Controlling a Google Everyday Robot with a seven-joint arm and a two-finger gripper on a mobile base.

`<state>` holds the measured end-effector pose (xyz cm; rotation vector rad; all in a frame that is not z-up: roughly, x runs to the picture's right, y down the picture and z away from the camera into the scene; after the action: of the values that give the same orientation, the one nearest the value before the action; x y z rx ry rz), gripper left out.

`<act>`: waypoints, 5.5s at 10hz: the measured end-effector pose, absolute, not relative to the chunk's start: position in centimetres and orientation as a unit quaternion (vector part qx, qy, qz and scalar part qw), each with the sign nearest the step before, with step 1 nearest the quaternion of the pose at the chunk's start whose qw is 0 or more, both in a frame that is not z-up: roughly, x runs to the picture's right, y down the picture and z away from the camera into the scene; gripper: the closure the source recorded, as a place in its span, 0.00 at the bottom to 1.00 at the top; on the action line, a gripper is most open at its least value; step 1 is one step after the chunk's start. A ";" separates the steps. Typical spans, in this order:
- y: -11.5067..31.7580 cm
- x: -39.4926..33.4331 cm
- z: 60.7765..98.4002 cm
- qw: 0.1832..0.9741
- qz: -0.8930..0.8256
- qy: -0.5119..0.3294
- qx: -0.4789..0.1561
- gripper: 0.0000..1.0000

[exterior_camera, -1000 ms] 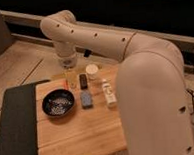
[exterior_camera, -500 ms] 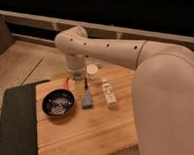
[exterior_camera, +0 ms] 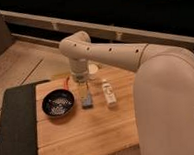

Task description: Push the ceramic bowl across the table

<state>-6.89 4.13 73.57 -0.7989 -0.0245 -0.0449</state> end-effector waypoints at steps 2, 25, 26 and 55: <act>4.1 -7.5 74.5 0.924 -0.047 -0.013 -0.380 0.35; 11.8 -11.6 88.7 0.874 -0.204 0.055 -0.437 0.35; 12.3 -11.8 89.2 0.867 -0.211 0.066 -0.447 0.35; 7.0 -23.3 86.7 0.929 -0.099 -0.074 -0.347 0.35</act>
<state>-23.28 6.98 86.74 -0.7117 -0.1525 -0.2027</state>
